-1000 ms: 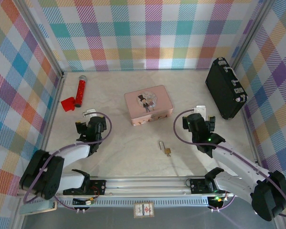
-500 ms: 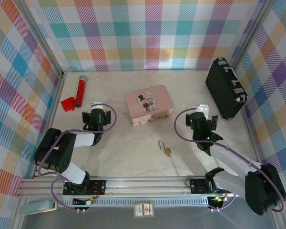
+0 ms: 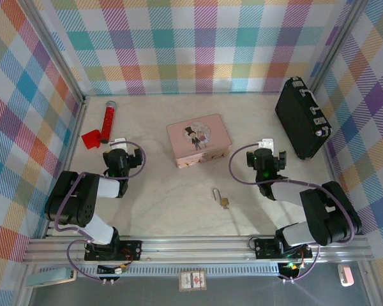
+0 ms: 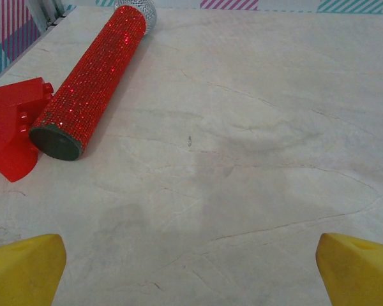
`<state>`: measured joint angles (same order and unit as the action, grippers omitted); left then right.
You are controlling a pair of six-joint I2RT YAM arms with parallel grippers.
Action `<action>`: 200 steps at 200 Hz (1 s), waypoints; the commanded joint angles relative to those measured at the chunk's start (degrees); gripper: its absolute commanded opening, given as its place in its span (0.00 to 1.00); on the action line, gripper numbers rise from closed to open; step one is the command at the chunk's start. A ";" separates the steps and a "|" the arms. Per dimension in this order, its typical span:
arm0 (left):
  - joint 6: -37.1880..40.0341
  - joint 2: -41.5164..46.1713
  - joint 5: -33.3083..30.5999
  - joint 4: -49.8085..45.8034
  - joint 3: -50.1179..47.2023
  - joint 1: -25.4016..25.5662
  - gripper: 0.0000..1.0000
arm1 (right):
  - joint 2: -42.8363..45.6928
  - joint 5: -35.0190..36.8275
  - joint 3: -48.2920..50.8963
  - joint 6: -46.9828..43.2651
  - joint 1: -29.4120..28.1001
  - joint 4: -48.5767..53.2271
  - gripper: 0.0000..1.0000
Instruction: Unlock a padlock with a key
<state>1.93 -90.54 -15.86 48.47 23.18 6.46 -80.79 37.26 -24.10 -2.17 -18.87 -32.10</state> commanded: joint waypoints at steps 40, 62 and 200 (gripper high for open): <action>-1.14 0.02 0.98 2.38 -0.33 -0.21 1.00 | -3.14 -24.66 -0.13 -4.29 9.70 -11.67 0.99; -1.14 0.07 1.03 2.33 -0.32 -0.20 1.00 | -6.57 -32.84 1.29 3.10 17.11 -15.95 0.99; -1.03 0.04 1.09 2.43 -0.42 -0.13 1.00 | -7.01 -33.83 0.87 3.45 17.78 -15.87 0.99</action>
<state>1.28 -90.54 -15.46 48.45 23.16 6.46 -88.25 4.80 -23.29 0.69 -0.91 -45.58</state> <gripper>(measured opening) 0.996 0.987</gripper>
